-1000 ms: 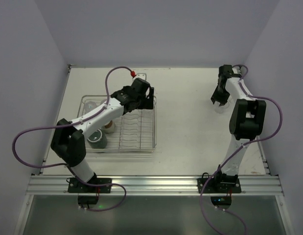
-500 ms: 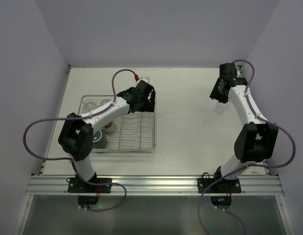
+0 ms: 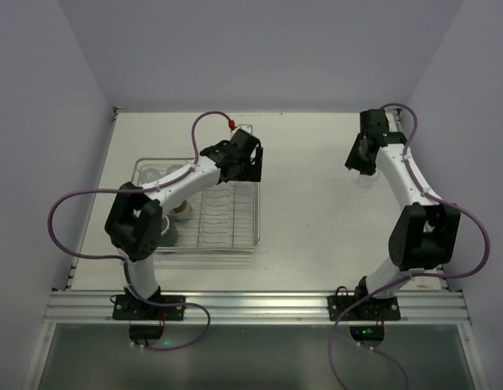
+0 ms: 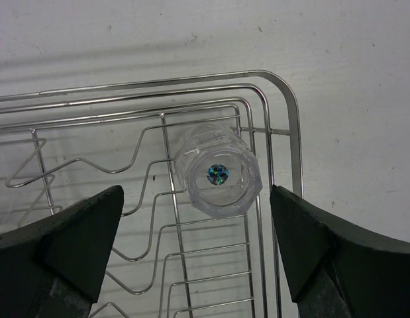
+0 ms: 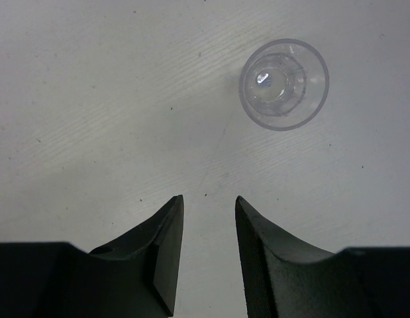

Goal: Unload the cups from the dish rack

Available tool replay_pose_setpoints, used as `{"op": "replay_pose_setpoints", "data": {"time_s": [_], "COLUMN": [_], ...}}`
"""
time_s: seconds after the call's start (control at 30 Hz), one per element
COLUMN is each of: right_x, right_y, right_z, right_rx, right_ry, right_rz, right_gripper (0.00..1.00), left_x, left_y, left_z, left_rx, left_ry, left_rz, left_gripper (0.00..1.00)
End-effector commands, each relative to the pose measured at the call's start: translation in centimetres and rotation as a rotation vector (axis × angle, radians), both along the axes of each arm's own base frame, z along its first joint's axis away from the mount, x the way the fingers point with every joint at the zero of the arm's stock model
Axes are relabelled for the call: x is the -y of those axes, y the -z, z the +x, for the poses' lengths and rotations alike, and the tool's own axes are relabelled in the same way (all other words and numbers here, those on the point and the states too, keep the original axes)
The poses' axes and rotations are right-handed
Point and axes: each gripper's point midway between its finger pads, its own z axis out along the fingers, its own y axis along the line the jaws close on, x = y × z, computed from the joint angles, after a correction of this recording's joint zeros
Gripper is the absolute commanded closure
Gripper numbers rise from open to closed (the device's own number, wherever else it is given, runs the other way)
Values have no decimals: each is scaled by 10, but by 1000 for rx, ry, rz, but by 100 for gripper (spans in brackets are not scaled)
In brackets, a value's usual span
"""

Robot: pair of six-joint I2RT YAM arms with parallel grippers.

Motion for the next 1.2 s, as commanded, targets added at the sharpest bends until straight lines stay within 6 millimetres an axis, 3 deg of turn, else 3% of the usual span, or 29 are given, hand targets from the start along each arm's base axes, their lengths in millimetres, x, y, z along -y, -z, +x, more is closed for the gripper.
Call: {"op": "replay_pose_setpoints", "data": {"time_s": [0.0,0.33,0.57,0.87,1.03,1.1,1.17], "right_x": [0,0,-1,-3,-4,-5,-6], "right_y": [-16,-11,-11,-11,-12,-13,-18], "right_z": [3,3,2,2,2,2,2], "right_rx": [65,58,59,63,65,69,81], "right_ry": [-4,-8,-12,-22,-23,-26,-29], "right_rz": [3,0,2,14,18,18,21], "right_gripper": [60,61,62,62,62,62,62], "left_x": [13,13,15,15,16,18,19], "left_y": [-5,3,10,21,25,24,24], "left_z": [9,17,18,16,17,19,20], "left_rx": [6,-4,-18,-43,-49,-44,-43], "left_ry": [13,-42,-46,-39,-36,-34,-31], "left_rz": [-31,-19,-13,-1,2,-3,-2], "left_gripper": [4,5,16,22,34,44,62]}}
